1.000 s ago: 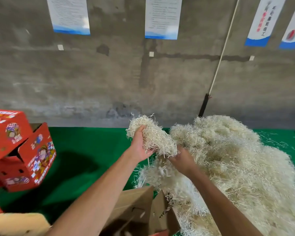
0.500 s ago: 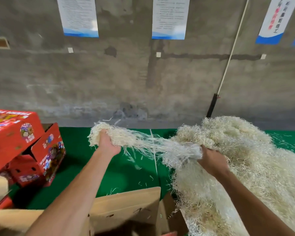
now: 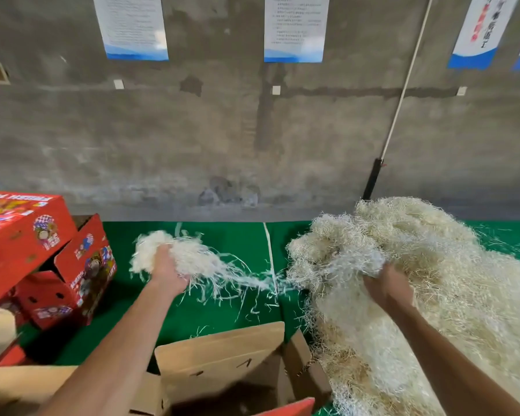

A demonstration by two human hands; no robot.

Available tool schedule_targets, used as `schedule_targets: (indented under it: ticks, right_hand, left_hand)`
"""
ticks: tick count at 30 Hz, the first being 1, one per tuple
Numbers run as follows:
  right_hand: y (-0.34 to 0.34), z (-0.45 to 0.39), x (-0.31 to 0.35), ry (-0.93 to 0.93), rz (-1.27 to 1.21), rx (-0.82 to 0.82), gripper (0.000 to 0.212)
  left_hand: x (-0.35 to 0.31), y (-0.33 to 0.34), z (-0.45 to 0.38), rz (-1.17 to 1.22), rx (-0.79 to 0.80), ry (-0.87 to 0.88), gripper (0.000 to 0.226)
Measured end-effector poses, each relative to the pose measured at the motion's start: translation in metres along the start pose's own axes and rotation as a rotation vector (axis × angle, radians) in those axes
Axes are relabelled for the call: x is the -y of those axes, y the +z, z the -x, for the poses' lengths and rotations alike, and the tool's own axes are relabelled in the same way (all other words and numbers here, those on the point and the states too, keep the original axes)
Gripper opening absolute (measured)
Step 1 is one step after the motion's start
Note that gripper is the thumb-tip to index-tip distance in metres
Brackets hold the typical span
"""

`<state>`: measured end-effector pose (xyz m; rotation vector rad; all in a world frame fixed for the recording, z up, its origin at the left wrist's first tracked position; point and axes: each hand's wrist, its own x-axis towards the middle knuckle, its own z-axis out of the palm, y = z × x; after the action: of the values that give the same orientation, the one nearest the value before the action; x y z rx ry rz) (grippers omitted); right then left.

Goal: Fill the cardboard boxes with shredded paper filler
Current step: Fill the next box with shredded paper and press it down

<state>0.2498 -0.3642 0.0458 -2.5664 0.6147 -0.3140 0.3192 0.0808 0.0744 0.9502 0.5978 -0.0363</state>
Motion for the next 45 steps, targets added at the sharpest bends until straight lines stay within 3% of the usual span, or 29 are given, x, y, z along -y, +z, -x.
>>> schedule_targets:
  ticks: [5,8,11,13,16,19,21,23,25,28,31,40,42,45]
  right_hand:
    - [0.008,0.006,0.048,-0.097,-0.118,0.017,0.078]
    - [0.014,0.010,0.077,-0.181,-0.148,0.005,0.068]
    - [0.015,0.009,0.096,-0.195,-0.111,0.012,0.044]
    - [0.012,0.009,0.098,-0.200,-0.028,0.010,0.036]
    - [0.007,0.010,0.089,-0.210,0.016,0.020,0.021]
    - [0.011,0.013,0.083,-0.230,0.115,0.057,0.036]
    - [0.018,0.011,0.085,-0.220,0.097,0.062,0.029]
    - [0.023,0.007,0.089,-0.192,0.098,0.078,0.012]
    - [0.027,0.004,0.093,-0.171,0.111,0.077,0.014]
    - [0.032,0.003,0.100,-0.162,0.092,0.081,0.023]
    - [0.040,0.002,0.115,-0.165,0.074,0.089,0.032]
    - [0.048,-0.016,0.111,-0.056,-0.011,0.158,0.021]
    - [0.052,-0.018,0.108,-0.042,-0.033,0.129,0.024]
    - [0.054,-0.013,0.113,-0.074,0.023,0.122,0.024]
  left_hand:
    - [0.061,0.057,0.045,-0.750,0.238,0.151,0.091]
    - [0.087,0.097,0.073,-0.940,0.456,0.130,0.088]
    - [0.109,0.123,0.089,-1.089,0.634,0.080,0.089]
    - [0.116,0.125,0.087,-1.157,0.594,0.142,0.090]
    - [0.108,0.121,0.081,-1.206,0.506,0.249,0.066]
    - [0.095,0.119,0.081,-1.198,0.484,0.268,0.082]
    - [0.093,0.116,0.085,-1.240,0.475,0.302,0.085]
    - [0.097,0.112,0.090,-1.198,0.468,0.286,0.109]
    - [0.103,0.106,0.094,-1.108,0.427,0.257,0.126]
    - [0.110,0.096,0.097,-1.053,0.421,0.245,0.121]
    - [0.109,0.089,0.098,-0.893,0.406,0.127,0.122]
    - [0.088,0.053,0.096,-0.565,0.279,-0.001,0.133]
    - [0.083,0.046,0.095,-0.468,0.290,-0.022,0.123]
    - [0.080,0.042,0.102,-0.287,0.338,-0.068,0.082]
